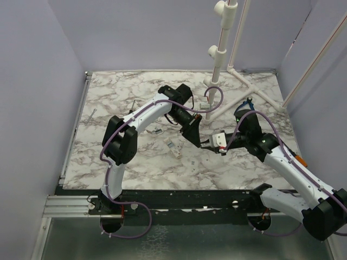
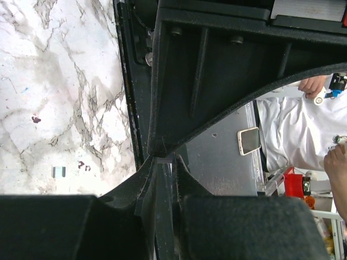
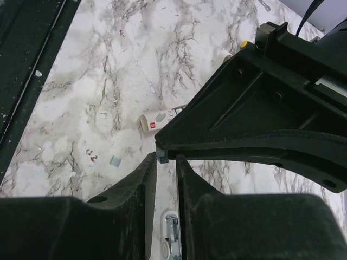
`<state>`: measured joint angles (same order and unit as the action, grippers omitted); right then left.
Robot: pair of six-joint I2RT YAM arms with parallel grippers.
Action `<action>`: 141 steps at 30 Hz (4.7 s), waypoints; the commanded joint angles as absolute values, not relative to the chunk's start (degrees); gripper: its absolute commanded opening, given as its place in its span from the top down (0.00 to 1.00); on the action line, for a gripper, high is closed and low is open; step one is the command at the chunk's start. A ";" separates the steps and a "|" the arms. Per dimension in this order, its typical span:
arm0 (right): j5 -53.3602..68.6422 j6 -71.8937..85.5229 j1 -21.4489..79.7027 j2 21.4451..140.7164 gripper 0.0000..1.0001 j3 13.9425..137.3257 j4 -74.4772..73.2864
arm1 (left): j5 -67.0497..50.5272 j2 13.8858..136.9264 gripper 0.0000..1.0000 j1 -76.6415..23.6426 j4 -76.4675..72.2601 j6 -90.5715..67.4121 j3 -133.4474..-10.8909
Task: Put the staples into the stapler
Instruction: Pick up the staple from the center of the board, then adjust the stapler at the center of the board.
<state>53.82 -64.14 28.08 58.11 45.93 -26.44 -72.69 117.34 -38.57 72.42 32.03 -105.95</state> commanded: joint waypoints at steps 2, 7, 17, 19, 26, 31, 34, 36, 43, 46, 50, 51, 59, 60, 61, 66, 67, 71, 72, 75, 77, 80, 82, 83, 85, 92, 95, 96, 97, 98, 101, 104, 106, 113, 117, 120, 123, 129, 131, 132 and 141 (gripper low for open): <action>53.83 -64.53 28.39 57.92 0.79 45.16 -26.25 | -75.76 115.95 0.91 -38.28 72.07 32.56 -105.61; 54.67 -64.52 28.41 57.95 0.80 45.13 -26.52 | -76.01 116.08 0.91 -38.25 72.07 32.61 -105.56; 56.30 -64.25 28.39 58.36 0.83 45.25 -26.85 | -76.20 116.22 0.91 -38.22 71.98 32.71 -105.54; 56.56 -64.09 28.43 58.44 0.84 45.31 -26.98 | -76.25 116.25 0.91 -38.23 71.98 32.76 -105.48; 57.54 -63.53 28.39 58.88 0.90 45.86 -27.48 | -76.19 116.28 0.91 -38.15 71.89 32.78 -105.25; 57.81 -63.53 28.39 59.04 0.94 45.89 -27.93 | -76.11 116.23 0.87 -38.05 71.89 32.79 -105.37; 57.61 -63.46 28.39 59.10 0.96 45.88 -27.99 | -76.03 116.24 0.79 -37.92 71.94 33.03 -105.39; 57.55 -63.35 28.39 59.06 0.96 45.88 -28.06 | -75.82 116.21 0.75 -37.80 72.70 34.22 -105.50; 57.44 -63.19 28.39 59.28 0.98 45.97 -28.29 | -75.26 116.05 0.68 -37.45 75.60 38.69 -106.32; 57.48 -63.08 28.39 59.41 0.98 45.96 -28.85 | -75.08 116.09 0.66 -36.91 77.04 40.99 -106.72; 57.41 -61.91 28.32 59.33 0.99 45.88 -29.58 | -74.72 116.08 0.65 -35.33 78.03 43.09 -107.14; 57.41 -61.25 28.30 59.33 0.99 45.87 -29.69 | -74.52 116.06 0.64 -34.74 78.09 43.64 -107.17; 55.85 -45.29 26.60 61.59 0.99 46.63 -29.05 | -68.30 113.98 0.63 -27.62 74.97 47.66 -104.62; 55.18 -43.69 26.26 62.25 0.99 46.85 -29.31 | -67.53 113.30 0.63 -26.70 72.77 46.62 -103.38; 54.51 -40.62 25.90 62.95 0.99 47.11 -29.31 | -66.76 112.03 0.63 -25.88 70.39 45.25 -101.82; 51.84 -33.40 22.98 66.43 0.99 48.77 -32.12 | -56.06 104.73 0.63 -24.61 54.04 36.00 -92.55; 51.37 -32.12 22.09 67.08 0.99 48.93 -32.56 | -53.26 102.75 0.62 -24.61 50.36 33.93 -90.35; 51.74 -26.96 16.71 69.88 0.99 49.39 -33.07 | -42.23 96.08 0.58 -24.69 37.34 27.22 -82.95; 52.75 -25.68 15.27 70.84 0.99 49.50 -33.36 | -39.70 94.76 0.57 -24.70 34.92 25.95 -81.60; 54.45 -25.27 12.56 74.39 0.99 51.26 -36.92 | -35.59 91.99 0.57 -24.70 29.42 23.10 -78.06; 54.46 -22.72 11.95 76.51 0.99 53.59 -38.72 | -34.82 90.94 0.56 -24.70 27.49 21.57 -76.51; 55.10 -19.97 11.71 79.58 0.99 56.30 -41.45 | -33.27 89.72 0.56 -24.87 25.60 20.53 -74.82; 53.96 -17.82 11.42 81.14 0.99 57.70 -42.17 | -31.53 88.98 0.56 -24.94 24.08 19.88 -73.91; 53.31 -16.43 11.30 81.81 0.99 58.41 -42.33 | -30.59 88.58 0.56 -24.96 23.15 19.39 -73.53; 51.84 -13.67 10.98 83.89 0.99 59.83 -42.78 | -28.80 87.63 0.55 -24.96 21.44 18.53 -72.74; 53.44 -14.72 8.34 87.36 0.99 61.09 -46.00 | -24.69 84.76 0.41 -24.96 17.74 17.70 -70.68; 56.00 -15.93 6.77 86.83 0.99 59.82 -45.39 | -27.48 84.61 0.32 -25.07 16.25 17.74 -69.27; 56.47 -16.51 6.20 86.62 0.99 59.45 -45.36 | -28.71 84.82 0.31 -25.32 15.97 17.91 -68.84; 57.22 -17.17 5.51 86.34 0.99 59.19 -45.37 | -29.64 85.16 0.30 -25.84 15.69 18.30 -68.44; 57.94 -17.75 4.72 86.11 0.99 58.85 -45.54 | -30.17 85.52 0.30 -26.64 15.23 18.73 -67.94; 59.48 -19.35 2.57 85.37 0.99 58.41 -46.18 | -30.51 86.58 0.30 -30.22 13.11 20.98 -65.98; 60.46 -21.32 0.46 84.19 0.99 58.85 -47.46 | -28.97 89.17 0.30 -35.40 10.06 22.87 -64.57; 60.28 -22.16 -1.09 83.16 0.99 59.07 -47.84 | -27.77 91.24 0.30 -38.82 6.96 22.62 -63.75; 58.09 -24.83 -5.65 81.03 0.99 58.17 -50.26 | -19.35 100.75 0.29 -49.34 -2.15 21.31 -64.66; 57.94 -27.34 -8.39 81.18 0.99 57.96 -52.92 | -13.31 105.83 0.29 -51.51 -4.53 19.92 -67.86; 57.69 -28.59 -9.47 80.68 0.99 57.80 -54.09 | -10.78 108.78 0.28 -51.68 -5.50 18.76 -69.75; 57.32 -28.83 -9.74 79.97 0.99 57.59 -54.23 | -11.86 111.00 0.29 -51.60 -5.45 18.77 -70.79; 56.80 -28.70 -9.82 79.55 0.99 57.63 -54.66 | -14.14 114.81 0.35 -51.62 -5.39 17.66 -72.94; 56.61 -28.49 -9.81 79.42 0.99 57.63 -54.75 | -14.71 115.80 0.38 -51.62 -5.36 17.27 -73.48; 56.60 -28.36 -9.82 79.42 0.99 57.72 -54.88 | -15.02 116.22 0.40 -51.65 -5.36 17.02 -73.74; 56.00 -28.39 -9.80 78.90 0.99 58.33 -55.90 | -17.00 118.08 0.59 -51.70 -5.01 16.65 -73.60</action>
<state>57.21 -27.70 -9.50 80.40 58.19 -54.15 -14.55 116.81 -51.51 -4.60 17.54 -72.73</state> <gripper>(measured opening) 0.012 0.458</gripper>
